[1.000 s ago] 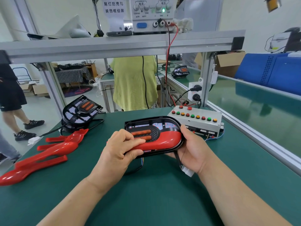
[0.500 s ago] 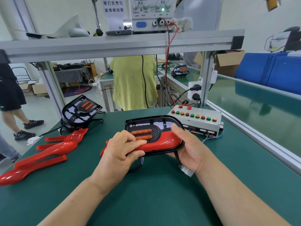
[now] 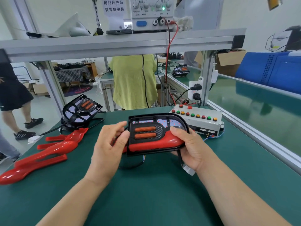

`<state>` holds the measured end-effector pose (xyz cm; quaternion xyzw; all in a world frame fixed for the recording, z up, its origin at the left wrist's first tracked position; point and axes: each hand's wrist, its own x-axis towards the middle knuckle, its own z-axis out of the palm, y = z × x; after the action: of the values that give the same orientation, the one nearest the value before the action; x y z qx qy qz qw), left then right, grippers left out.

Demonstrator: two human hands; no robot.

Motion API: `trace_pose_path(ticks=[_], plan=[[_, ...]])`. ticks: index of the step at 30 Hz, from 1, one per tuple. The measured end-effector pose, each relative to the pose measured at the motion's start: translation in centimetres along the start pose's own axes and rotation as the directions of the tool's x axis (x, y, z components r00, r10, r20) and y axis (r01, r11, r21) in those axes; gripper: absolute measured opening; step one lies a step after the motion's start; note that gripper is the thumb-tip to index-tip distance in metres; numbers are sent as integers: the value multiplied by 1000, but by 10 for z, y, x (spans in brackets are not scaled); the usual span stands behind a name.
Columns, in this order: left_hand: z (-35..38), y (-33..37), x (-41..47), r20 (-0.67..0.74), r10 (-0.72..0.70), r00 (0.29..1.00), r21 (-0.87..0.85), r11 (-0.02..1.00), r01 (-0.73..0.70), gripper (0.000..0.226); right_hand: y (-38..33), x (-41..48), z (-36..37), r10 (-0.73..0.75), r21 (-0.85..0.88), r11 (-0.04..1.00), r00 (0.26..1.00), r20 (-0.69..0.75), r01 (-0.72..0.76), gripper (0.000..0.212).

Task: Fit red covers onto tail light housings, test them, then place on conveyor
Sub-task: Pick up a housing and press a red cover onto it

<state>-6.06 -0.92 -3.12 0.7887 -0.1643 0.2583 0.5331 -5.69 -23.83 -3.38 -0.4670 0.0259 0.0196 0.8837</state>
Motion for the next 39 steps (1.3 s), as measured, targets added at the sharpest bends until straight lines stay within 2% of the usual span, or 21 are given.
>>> trace_pose_path(ticks=[3, 5, 7, 9, 11, 13, 17, 20, 21, 28, 39], plan=[[-5, -5, 4, 20, -143, 989, 0, 990, 143, 20, -2, 1, -2, -4, 29, 1000, 1000, 5, 4, 54], [-8, -4, 2, 42, -134, 990, 7, 991, 133, 27, -3, 1, -3, -6, 49, 999, 1000, 6, 6, 51], [-8, 0, 0, 52, 38, 998, 113, 993, -44, 34, -3, 0, -2, -10, 36, 999, 1000, 2, 10, 55], [-4, 4, -2, 130, 220, 967, 224, 943, -245, 39, -1, 0, -1, -10, 0, 1000, 1000, -11, 10, 61], [4, 7, -6, 227, 308, 924, 258, 896, -362, 40, 1, -1, 1, -16, -14, 1000, 1000, -12, 16, 60], [11, 9, -8, 272, 344, 899, 274, 868, -414, 34, 2, -1, 2, -22, -20, 1000, 1000, -14, 22, 61], [13, 8, -9, 285, 335, 898, 257, 876, -408, 30, 2, -1, 3, -33, -34, 999, 999, -25, 32, 62], [12, 8, -10, 304, 327, 895, 265, 873, -409, 32, 2, -1, 4, -3, -25, 1000, 999, -45, 2, 38], [12, 9, -9, 312, 336, 888, 274, 863, -423, 32, 2, -1, 3, 12, -6, 1000, 998, -65, -13, 37], [5, 16, -6, 367, 408, 836, 339, 778, -528, 34, 0, -1, 4, 2, -7, 1000, 996, -84, -3, 46], [3, 16, -8, 418, 379, 826, 327, 785, -526, 33, -1, -3, 5, 9, -22, 1000, 996, -92, -11, 50]])
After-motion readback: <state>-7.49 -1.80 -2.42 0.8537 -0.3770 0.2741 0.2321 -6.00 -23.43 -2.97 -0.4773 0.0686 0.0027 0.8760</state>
